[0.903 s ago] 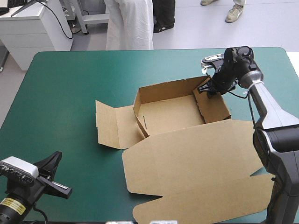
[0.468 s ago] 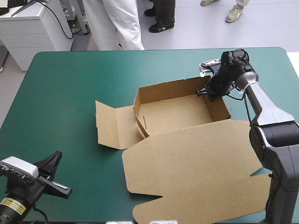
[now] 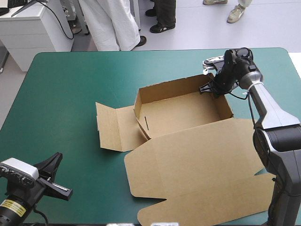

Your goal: Fold the box

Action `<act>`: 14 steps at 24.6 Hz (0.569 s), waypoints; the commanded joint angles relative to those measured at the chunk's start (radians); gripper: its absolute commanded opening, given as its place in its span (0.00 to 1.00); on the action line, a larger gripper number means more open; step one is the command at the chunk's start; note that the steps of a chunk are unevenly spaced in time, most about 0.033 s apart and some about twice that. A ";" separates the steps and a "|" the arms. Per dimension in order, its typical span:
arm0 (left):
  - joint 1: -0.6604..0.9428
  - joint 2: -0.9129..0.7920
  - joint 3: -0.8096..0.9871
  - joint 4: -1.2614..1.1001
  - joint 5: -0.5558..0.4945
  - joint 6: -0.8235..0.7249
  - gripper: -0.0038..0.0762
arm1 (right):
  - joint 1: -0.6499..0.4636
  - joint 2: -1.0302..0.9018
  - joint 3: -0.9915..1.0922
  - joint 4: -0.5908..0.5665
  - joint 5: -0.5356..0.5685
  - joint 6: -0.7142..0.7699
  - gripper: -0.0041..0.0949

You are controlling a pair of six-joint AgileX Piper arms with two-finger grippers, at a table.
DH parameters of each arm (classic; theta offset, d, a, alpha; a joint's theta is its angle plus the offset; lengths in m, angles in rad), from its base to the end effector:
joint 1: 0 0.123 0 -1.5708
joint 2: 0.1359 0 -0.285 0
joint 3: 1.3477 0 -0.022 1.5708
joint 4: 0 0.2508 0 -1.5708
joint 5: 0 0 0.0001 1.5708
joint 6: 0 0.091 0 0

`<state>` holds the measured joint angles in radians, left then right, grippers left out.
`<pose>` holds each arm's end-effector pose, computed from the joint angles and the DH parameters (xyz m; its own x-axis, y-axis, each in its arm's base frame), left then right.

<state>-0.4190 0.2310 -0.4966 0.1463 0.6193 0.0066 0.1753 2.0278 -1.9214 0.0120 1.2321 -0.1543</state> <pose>0.0482 -0.0130 0.3090 -0.1927 0.2229 -0.9556 0.3578 0.9228 0.1431 0.4320 0.0776 0.2901 -0.8977 -0.3111 -0.3122 -0.3159 0.9481 -0.0364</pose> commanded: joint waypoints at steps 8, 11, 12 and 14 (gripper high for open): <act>0.004 0.010 -0.026 0.007 -0.067 0.012 0.44 | -0.003 -0.214 -0.143 -0.062 0.015 -0.009 0.02; 0.004 0.010 -0.026 0.007 -0.062 0.009 0.65 | -0.003 -0.249 -0.160 -0.099 0.015 -0.005 0.02; 0.004 0.010 -0.026 0.003 -0.062 0.008 0.67 | -0.003 -0.263 -0.160 -0.106 0.015 0.007 0.02; 0.004 0.010 -0.026 0.000 -0.078 0.008 0.67 | -0.003 -0.274 -0.160 -0.108 0.015 0.007 0.02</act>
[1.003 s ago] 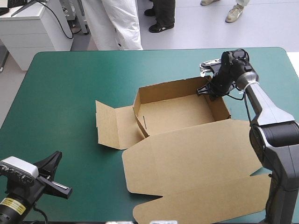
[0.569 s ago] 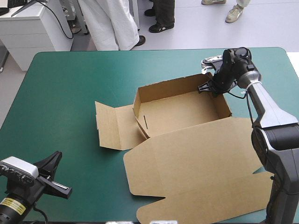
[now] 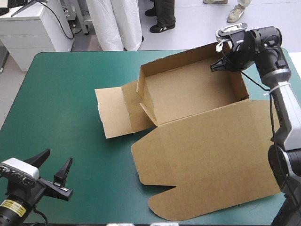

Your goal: Fold the box

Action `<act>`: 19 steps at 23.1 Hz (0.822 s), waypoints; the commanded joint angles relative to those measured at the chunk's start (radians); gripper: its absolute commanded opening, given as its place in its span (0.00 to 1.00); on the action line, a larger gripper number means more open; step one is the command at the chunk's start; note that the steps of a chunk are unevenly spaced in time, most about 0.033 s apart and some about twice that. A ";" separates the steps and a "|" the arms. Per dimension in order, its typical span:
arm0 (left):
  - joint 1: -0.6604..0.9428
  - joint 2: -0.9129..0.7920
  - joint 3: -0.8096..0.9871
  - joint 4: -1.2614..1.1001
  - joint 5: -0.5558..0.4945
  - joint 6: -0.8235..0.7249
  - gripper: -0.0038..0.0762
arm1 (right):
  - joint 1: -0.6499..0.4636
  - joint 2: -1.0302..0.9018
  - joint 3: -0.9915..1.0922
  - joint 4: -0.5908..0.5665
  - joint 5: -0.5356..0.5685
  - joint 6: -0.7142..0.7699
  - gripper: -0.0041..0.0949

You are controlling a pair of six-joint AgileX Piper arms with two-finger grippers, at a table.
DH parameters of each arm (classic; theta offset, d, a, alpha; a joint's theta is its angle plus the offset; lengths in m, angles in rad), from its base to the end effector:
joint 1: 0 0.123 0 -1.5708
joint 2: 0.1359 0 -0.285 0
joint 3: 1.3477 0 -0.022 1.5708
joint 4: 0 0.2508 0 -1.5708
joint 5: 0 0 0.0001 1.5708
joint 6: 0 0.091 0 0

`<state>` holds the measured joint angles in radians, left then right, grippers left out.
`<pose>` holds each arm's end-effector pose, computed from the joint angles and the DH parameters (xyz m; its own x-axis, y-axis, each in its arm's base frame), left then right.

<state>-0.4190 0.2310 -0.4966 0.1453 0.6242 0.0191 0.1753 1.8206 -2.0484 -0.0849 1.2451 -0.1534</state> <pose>0.0481 -0.0130 0.3086 -0.1929 0.2352 -0.9526 0.3606 0.9199 0.1541 0.3883 0.0614 0.4130 -0.7532 -0.3153 -0.5773 -0.2661 0.9487 -0.1709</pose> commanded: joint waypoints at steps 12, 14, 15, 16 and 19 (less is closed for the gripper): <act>0.004 0.102 -0.026 0.050 -0.088 -0.083 0.66 | -0.003 -0.172 -0.034 -0.051 0.002 0.008 0.02; 0.004 0.160 -0.036 0.089 -0.111 -0.124 0.66 | -0.003 -0.185 -0.034 -0.051 0.002 0.008 0.02; 0.004 0.184 -0.044 0.106 -0.121 -0.148 0.66 | -0.003 -0.188 -0.034 -0.051 0.002 0.008 0.02; 0.004 0.217 -0.060 0.129 -0.129 -0.175 0.66 | -0.003 -0.195 -0.034 -0.051 0.002 0.008 0.02; 0.004 0.310 -0.134 0.187 -0.139 -0.238 0.66 | -0.003 -0.207 -0.034 -0.053 0.002 0.008 0.02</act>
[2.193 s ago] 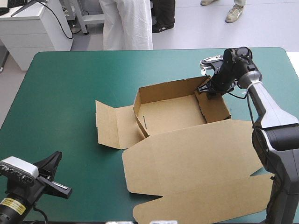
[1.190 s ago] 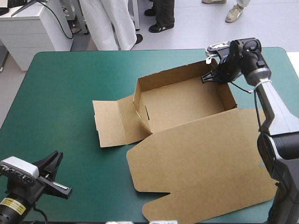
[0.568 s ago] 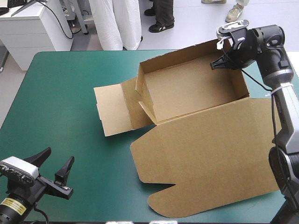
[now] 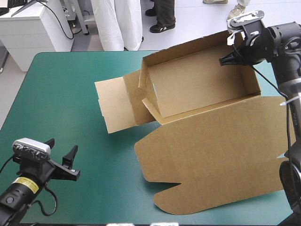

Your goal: Fold the box

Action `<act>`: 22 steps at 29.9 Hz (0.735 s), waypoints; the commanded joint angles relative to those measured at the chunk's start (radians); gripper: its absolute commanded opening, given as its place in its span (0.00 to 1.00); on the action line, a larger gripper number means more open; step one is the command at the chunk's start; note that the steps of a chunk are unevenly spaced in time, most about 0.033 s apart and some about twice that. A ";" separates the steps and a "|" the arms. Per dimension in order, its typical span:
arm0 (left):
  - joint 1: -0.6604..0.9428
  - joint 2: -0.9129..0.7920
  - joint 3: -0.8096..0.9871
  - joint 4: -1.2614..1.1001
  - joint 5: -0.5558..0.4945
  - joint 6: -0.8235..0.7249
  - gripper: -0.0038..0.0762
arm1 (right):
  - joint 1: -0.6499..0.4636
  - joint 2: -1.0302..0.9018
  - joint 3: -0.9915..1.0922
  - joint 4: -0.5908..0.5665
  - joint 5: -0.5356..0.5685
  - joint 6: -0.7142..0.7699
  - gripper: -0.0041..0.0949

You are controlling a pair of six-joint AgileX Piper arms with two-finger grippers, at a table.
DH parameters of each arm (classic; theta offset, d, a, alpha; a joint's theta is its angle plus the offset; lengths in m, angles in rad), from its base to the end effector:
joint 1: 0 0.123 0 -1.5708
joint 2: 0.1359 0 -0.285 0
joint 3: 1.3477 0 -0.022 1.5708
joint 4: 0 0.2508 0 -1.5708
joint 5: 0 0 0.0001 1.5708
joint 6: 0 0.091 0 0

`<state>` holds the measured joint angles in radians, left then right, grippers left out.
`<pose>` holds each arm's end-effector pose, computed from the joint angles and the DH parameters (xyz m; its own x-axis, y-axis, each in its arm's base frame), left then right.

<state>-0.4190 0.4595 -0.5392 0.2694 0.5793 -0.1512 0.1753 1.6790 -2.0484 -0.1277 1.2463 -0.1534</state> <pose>0.0883 -0.0248 0.3114 -0.3299 0.2290 -0.9158 0.3056 0.9438 0.1259 0.3446 0.0499 0.4658 -0.6672 -0.3128 -0.6760 -0.2222 0.9498 -0.2202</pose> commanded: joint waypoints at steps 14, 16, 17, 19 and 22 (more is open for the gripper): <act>0.006 0.574 -0.524 0.187 0.126 -0.061 0.64 | -0.003 -0.088 -0.034 -0.008 0.001 0.005 0.02; 0.006 0.622 -0.561 0.215 0.157 -0.061 0.62 | -0.003 -0.088 -0.034 -0.008 0.001 0.005 0.02; 0.011 0.644 -0.578 0.237 0.173 -0.063 0.61 | -0.003 -0.088 -0.034 -0.008 0.001 0.000 0.02; 0.052 0.676 -0.603 0.234 0.187 -0.063 0.61 | -0.003 -0.088 -0.034 -0.008 0.001 -0.002 0.02; 0.169 0.700 -0.618 0.209 0.199 -0.058 0.61 | -0.003 -0.088 -0.034 -0.008 0.001 -0.002 0.02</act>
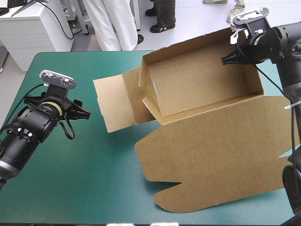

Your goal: Fold the box

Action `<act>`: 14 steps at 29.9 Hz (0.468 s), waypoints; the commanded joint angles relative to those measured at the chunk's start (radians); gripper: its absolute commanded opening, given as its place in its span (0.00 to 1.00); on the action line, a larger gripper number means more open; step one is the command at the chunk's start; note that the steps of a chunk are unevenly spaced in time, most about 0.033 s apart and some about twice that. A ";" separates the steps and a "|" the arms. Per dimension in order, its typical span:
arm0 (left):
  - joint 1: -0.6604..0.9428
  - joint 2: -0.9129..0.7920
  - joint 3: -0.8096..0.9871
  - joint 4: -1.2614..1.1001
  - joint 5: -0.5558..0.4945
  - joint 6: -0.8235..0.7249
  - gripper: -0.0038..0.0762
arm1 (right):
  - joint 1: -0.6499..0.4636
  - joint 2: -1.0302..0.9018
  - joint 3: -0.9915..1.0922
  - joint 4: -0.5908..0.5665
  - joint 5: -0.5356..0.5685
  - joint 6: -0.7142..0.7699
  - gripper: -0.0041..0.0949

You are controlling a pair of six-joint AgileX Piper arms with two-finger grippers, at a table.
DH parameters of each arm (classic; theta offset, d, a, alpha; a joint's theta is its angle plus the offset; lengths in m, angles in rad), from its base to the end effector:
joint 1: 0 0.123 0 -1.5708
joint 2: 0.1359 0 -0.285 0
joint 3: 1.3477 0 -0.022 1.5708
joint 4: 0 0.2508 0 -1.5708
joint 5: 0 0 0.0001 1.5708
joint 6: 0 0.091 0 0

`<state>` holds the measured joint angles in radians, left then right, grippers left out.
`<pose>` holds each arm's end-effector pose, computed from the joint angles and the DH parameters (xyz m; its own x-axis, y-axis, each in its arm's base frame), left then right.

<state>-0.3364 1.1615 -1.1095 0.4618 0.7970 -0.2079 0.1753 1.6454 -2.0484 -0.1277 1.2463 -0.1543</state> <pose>0.2347 -0.0513 0.3722 -0.5973 0.3359 -0.7283 0.1609 0.9398 0.3014 0.3330 0.0478 0.4773 -0.6442 -0.3097 -0.6993 -0.2155 0.9508 -0.2225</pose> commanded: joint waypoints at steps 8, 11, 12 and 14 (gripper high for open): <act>0.478 0.052 -0.049 -0.585 -0.044 0.438 0.61 | -0.003 -0.058 -0.034 -0.008 0.001 -0.001 0.02; 0.599 0.114 -0.049 -0.873 0.005 0.662 0.61 | -0.003 -0.064 -0.044 -0.005 0.001 -0.001 0.02; 0.626 0.139 -0.049 -0.947 0.023 0.718 0.61 | -0.003 -0.064 -0.054 0.001 0.001 -0.001 0.02; 0.656 0.195 -0.049 -1.055 0.047 0.808 0.61 | -0.003 -0.064 -0.077 0.008 0.001 0.005 0.02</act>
<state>0.2761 1.3168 -1.1236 -0.3762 0.8468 0.4597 0.1753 1.6377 -2.0687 -0.1277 1.2465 -0.1552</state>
